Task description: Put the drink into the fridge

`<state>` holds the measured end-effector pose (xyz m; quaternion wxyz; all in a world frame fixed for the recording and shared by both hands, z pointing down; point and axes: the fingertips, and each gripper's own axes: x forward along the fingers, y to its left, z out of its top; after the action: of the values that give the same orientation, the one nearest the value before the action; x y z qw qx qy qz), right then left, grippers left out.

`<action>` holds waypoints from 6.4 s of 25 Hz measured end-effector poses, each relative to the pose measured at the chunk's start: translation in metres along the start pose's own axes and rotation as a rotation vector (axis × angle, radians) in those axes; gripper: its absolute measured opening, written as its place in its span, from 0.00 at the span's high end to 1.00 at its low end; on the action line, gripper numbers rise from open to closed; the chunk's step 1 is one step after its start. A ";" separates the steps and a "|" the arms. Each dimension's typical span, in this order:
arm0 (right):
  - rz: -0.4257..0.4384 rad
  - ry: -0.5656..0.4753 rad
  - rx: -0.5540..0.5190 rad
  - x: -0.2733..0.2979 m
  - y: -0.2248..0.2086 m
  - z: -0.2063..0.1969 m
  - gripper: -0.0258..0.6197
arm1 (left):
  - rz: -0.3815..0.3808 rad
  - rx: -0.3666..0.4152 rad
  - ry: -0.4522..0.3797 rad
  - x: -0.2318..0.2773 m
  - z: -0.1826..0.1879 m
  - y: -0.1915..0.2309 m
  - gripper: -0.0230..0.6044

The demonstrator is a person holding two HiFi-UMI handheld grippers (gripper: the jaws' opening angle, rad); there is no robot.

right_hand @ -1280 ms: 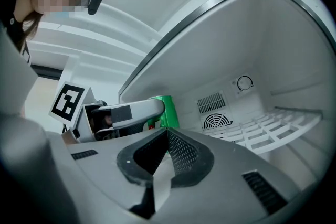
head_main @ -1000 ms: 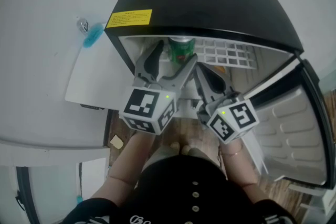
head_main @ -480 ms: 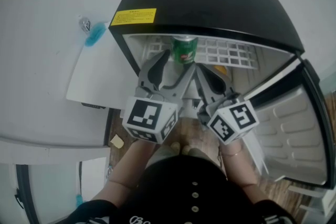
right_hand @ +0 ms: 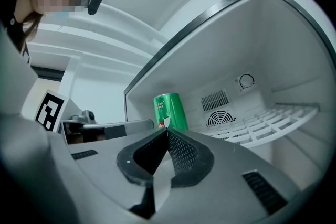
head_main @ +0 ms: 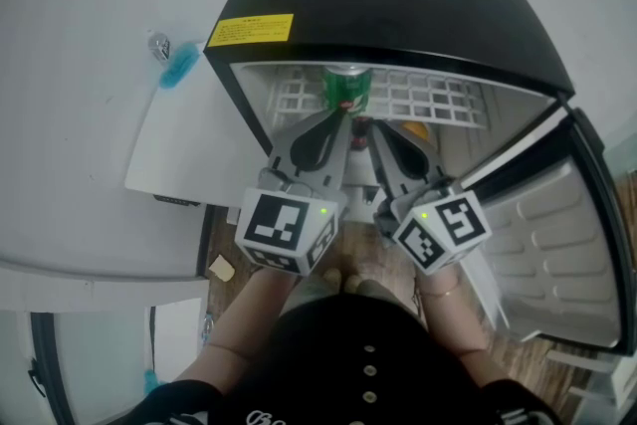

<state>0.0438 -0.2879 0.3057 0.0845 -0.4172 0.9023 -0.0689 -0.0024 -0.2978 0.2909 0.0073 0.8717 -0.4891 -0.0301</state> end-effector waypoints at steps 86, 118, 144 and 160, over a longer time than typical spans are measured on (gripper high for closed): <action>-0.005 -0.016 -0.055 -0.011 0.006 0.021 0.95 | -0.033 -0.092 0.039 0.018 -0.006 -0.006 0.95; -0.020 -0.007 -0.040 -0.048 0.014 0.012 0.95 | -0.143 -0.071 0.112 -0.019 -0.038 -0.044 0.95; -0.017 0.048 -0.068 -0.045 0.016 -0.005 0.95 | -0.143 -0.093 0.142 -0.023 -0.061 -0.045 0.95; -0.025 0.068 -0.071 -0.040 0.014 -0.012 0.95 | -0.140 -0.098 0.146 -0.020 -0.065 -0.041 0.95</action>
<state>0.0569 -0.2478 0.3186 0.0381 -0.4287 0.9011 -0.0519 0.0264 -0.2604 0.3553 0.0834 0.9022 -0.4230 0.0093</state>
